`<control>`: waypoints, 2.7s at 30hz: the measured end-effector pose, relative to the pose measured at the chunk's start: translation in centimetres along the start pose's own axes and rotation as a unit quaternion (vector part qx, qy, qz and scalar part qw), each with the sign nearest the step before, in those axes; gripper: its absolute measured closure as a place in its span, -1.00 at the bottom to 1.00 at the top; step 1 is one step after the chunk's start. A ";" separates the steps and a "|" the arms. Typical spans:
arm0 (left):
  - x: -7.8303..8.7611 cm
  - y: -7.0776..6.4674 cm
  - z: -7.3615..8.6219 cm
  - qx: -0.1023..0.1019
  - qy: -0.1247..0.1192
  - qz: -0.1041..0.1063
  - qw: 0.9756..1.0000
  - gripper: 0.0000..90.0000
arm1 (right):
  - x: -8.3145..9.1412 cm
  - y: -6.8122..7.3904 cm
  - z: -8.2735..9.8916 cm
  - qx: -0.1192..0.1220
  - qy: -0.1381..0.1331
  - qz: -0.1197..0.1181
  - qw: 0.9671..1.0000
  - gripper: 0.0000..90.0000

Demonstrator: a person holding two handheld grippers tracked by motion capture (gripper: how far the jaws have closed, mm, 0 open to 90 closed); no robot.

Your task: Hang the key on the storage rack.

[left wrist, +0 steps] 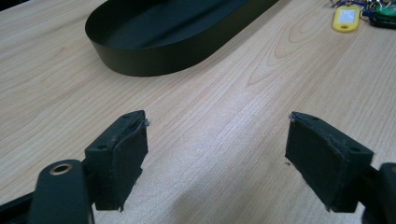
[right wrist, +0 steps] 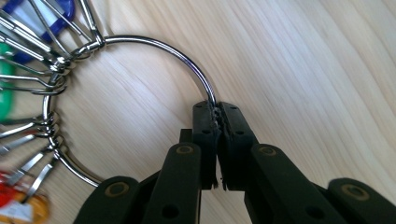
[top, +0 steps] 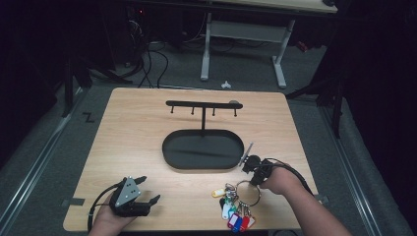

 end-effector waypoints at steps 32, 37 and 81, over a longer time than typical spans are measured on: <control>-0.2 -0.5 0.0 -0.007 0.004 0.012 1.000 -0.51 | -0.1 0.1 -0.3 0.027 0.010 -0.020 0.999 0.92; -0.2 -0.5 0.0 -0.008 0.005 0.011 1.000 -0.51 | -0.1 0.0 -0.2 0.014 0.001 -0.019 1.000 0.93; -0.2 1.4 -0.6 0.027 -0.012 -0.033 0.999 -0.50 | 14.3 -0.9 -1.3 0.005 -0.083 0.046 0.995 0.95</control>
Point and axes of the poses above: each handheld gripper's, and its own axes: x roughly backward along the jaws, z roughly out of its underside, y roughly to its left, the point moved 7 cm from there along -x, roughly forward along the jaws, and after that the axes turned 7 degrees about -y, right-handed, at the moved point
